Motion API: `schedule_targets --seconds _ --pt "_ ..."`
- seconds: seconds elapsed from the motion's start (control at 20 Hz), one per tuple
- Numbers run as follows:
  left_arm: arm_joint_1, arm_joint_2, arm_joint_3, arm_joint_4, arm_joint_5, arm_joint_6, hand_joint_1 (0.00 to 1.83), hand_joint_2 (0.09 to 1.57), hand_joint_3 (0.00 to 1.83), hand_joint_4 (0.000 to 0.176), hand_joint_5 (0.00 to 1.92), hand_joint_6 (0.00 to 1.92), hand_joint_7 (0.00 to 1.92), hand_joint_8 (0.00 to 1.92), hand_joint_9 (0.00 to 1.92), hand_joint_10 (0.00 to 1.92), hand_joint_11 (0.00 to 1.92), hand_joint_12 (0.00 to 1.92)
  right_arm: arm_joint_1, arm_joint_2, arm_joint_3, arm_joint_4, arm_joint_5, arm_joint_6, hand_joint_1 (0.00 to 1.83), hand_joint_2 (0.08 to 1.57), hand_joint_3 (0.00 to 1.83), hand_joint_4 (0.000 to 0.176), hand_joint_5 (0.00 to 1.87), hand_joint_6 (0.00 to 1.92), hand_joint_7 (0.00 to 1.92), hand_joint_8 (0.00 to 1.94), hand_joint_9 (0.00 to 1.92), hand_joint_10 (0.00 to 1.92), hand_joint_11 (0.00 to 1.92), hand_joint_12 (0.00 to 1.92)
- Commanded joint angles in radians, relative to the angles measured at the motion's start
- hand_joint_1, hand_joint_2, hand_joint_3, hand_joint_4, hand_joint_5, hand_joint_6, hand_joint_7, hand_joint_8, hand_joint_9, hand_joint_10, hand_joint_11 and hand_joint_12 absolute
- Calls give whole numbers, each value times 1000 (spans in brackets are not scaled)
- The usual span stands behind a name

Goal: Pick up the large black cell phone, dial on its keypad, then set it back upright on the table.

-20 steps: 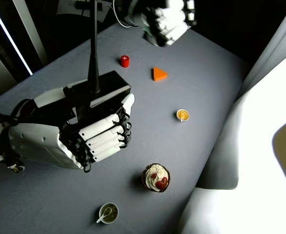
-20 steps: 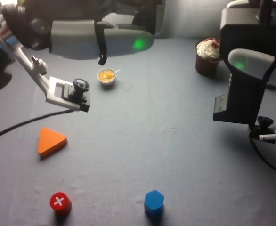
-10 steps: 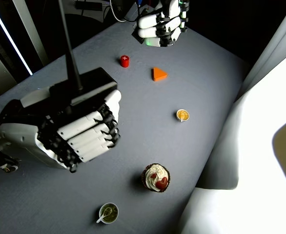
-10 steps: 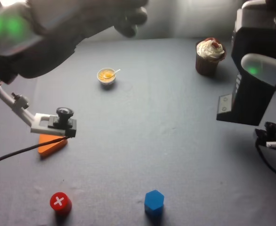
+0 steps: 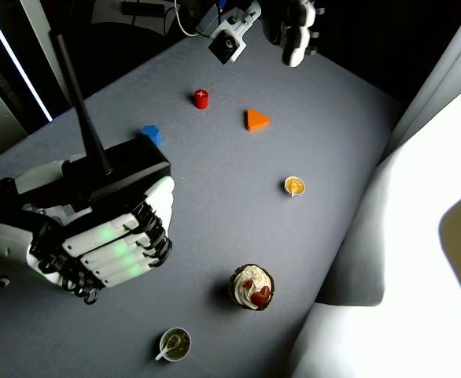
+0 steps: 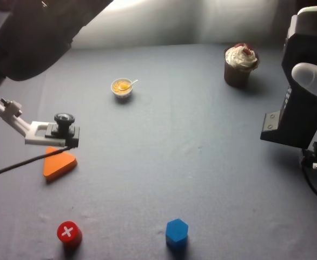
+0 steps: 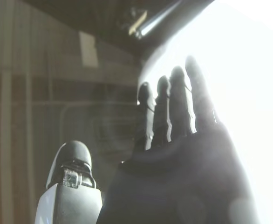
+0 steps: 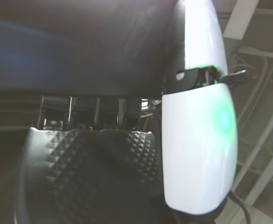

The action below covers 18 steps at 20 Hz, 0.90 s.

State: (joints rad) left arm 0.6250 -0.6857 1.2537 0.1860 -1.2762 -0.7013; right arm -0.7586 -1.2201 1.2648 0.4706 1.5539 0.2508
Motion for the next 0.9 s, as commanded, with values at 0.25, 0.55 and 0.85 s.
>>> schedule_targets --seconds 0.25,0.55,0.85 --pt "-32 4 4 -11 -101 -6 0 1145 0 20 180 3 125 5 91 5 0 293 -20 -6 21 5 159 25 1497 1057 0 0 1078 733 1066 663 1044 923 896 1474" --pt "-22 -7 2 -54 -97 -5 0 1161 2 16 212 7 149 6 115 6 0 313 -56 -15 38 6 166 31 1498 1052 0 0 1050 761 1076 657 1048 907 953 1416" --pt "-22 -25 14 -99 -108 -2 0 1158 0 24 178 1 123 1 93 1 0 265 -80 -26 46 6 179 33 1486 1132 0 0 873 1020 883 934 881 1138 776 1581"
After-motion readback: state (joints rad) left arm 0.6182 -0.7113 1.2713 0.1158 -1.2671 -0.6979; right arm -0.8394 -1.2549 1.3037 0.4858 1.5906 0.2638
